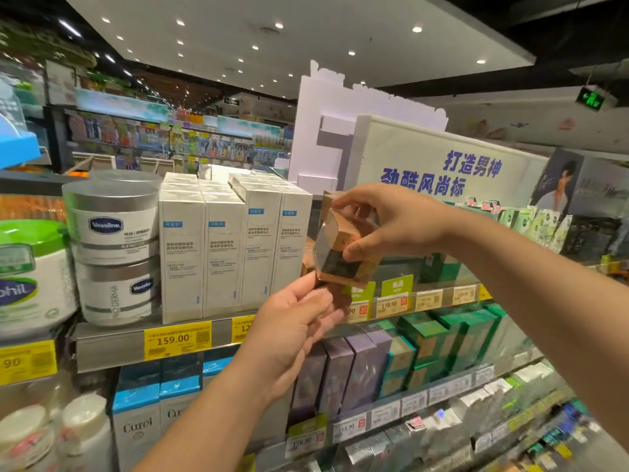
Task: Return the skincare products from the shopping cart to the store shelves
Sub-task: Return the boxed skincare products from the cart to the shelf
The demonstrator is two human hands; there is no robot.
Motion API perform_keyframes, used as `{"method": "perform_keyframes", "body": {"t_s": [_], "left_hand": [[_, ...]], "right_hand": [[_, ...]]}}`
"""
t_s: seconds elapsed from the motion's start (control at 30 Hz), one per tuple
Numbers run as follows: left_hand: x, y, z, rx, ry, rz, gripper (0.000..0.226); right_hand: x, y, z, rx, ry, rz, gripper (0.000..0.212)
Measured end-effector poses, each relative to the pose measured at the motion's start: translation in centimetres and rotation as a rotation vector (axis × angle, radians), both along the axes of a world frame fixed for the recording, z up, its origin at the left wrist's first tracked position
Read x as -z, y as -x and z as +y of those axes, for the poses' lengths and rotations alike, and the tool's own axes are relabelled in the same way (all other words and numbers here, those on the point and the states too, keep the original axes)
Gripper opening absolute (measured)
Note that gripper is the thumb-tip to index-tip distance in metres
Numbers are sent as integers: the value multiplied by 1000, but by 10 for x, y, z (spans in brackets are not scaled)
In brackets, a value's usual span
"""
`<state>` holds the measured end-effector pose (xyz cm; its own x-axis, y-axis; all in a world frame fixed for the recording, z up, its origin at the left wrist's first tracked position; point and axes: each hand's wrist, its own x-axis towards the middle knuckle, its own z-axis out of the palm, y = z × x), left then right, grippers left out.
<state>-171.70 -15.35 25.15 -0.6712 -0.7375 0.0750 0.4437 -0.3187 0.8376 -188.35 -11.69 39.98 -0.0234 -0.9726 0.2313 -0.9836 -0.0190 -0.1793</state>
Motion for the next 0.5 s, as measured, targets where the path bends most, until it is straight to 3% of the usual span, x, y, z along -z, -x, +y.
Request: {"method": "perform_keyframes", "body": {"t_s": [0.27,0.5], "left_hand": [[14,3,-23,-56,-180,-94,20],[16,13,-29,-43,-189,-116,16]], "right_hand": [[2,4,-19,31,-10,48,53],[3,6,-32,82,-53,133,51]]}}
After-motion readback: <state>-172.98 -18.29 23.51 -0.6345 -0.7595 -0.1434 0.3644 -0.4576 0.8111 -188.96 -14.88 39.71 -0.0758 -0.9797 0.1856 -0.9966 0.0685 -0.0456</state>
